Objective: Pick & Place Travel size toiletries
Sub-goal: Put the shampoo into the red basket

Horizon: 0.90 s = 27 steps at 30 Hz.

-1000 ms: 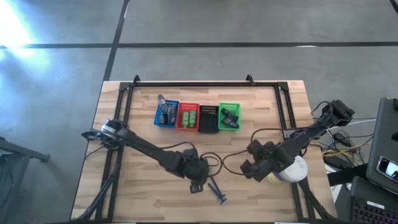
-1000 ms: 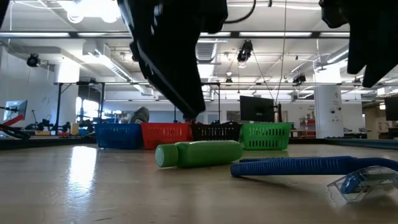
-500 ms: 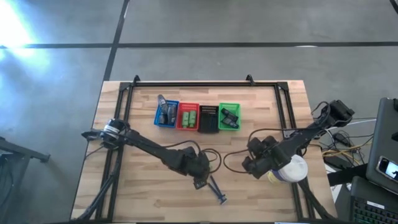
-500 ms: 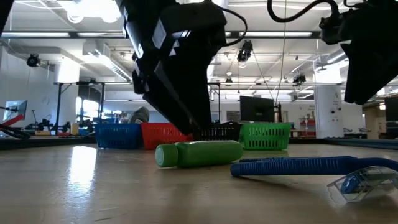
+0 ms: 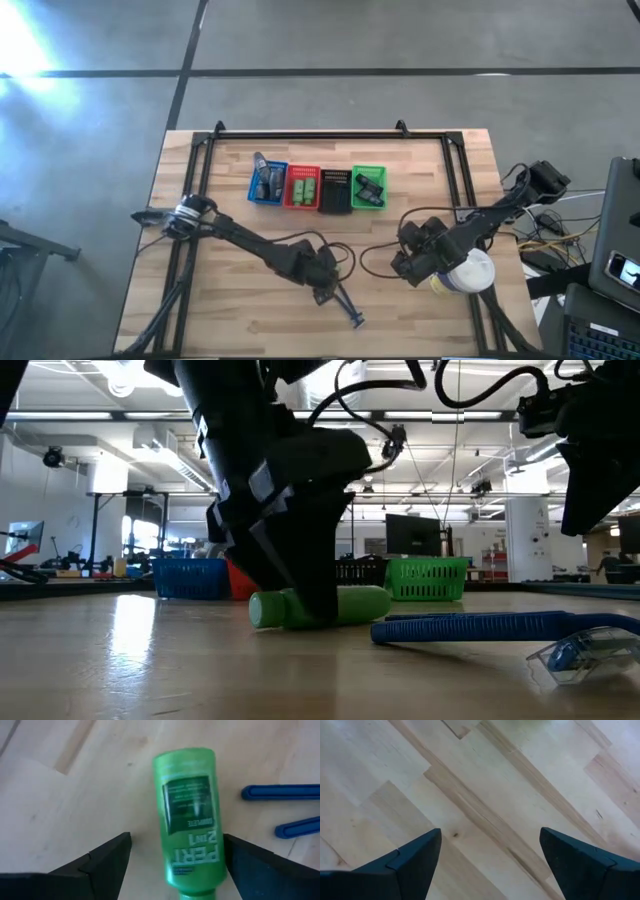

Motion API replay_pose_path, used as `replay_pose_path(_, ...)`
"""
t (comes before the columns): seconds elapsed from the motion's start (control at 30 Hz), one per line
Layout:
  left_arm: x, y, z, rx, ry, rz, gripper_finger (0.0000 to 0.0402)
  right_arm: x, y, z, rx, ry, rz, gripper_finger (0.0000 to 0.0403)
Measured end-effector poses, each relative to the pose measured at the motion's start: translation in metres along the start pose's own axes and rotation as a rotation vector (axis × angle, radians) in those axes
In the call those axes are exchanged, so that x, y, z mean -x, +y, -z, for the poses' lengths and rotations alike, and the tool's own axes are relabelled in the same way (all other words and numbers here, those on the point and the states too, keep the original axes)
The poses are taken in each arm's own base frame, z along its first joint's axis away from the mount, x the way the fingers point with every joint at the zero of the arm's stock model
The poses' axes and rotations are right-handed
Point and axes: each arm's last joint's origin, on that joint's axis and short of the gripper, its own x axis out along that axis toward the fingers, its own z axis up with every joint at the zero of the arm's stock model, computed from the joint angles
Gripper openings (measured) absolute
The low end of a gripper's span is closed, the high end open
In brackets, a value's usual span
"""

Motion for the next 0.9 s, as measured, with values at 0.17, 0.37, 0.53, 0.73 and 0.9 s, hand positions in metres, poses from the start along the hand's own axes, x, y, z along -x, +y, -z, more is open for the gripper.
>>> replay_pose_path(0.17,-0.002,0.004,-0.001,-0.072,0.003,-0.019,0.0304,0.000,0.000,0.000,-0.008,0.001,-0.003,0.0346)
replay_pose_path(0.37,-0.007,0.012,-0.003,-0.106,0.006,-0.028,0.0243,0.007,-0.004,-0.002,-0.049,-0.012,-0.032,0.0346)
replay_pose_path(0.53,-0.004,0.017,-0.009,-0.082,-0.001,-0.032,0.0173,0.021,-0.016,-0.011,-0.119,-0.078,-0.083,0.0328)
replay_pose_path(0.73,0.046,0.040,-0.027,0.103,-0.136,-0.149,0.0150,0.035,-0.041,-0.025,-0.260,-0.176,-0.139,0.0308)
replay_pose_path(0.9,0.101,0.087,-0.047,0.379,-0.296,-0.247,0.0150,0.040,-0.059,-0.036,-0.352,-0.231,-0.154,0.0295)
